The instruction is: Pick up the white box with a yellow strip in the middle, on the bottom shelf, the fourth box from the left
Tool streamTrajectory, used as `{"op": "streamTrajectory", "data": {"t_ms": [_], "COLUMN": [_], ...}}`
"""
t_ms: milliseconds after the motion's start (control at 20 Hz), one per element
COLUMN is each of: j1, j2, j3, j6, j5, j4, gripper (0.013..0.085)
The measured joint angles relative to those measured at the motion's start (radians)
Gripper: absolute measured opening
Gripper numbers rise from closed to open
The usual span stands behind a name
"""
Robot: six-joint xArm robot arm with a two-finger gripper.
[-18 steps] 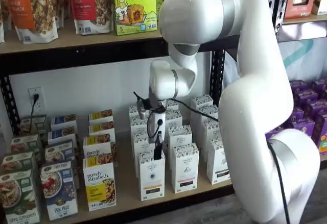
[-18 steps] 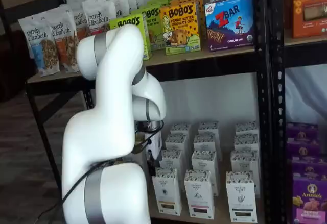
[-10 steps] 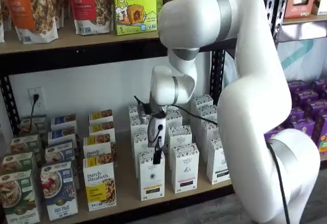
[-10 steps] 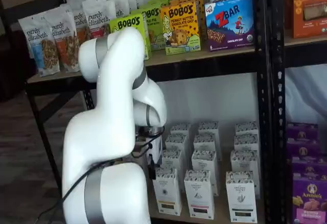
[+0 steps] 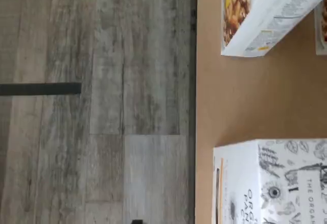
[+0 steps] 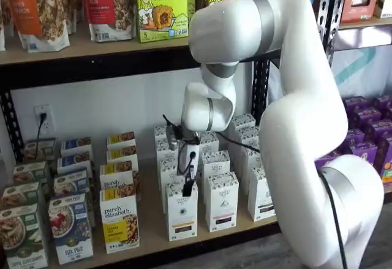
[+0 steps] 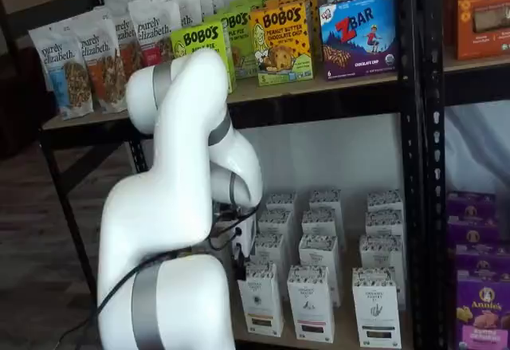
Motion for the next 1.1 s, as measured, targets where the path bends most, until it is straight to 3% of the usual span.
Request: {"op": "streamTrajectory", "data": {"t_ms": [550, 1100], "j1": [-0.043, -0.060], "j2": [0.112, 0.214], "j3": [-0.138, -0.259], "j6": [0.003, 0.015], "j5": [0.041, 0.053], "j4": [-0.047, -0.077], "gripper": [0.0850, 0.0850]}}
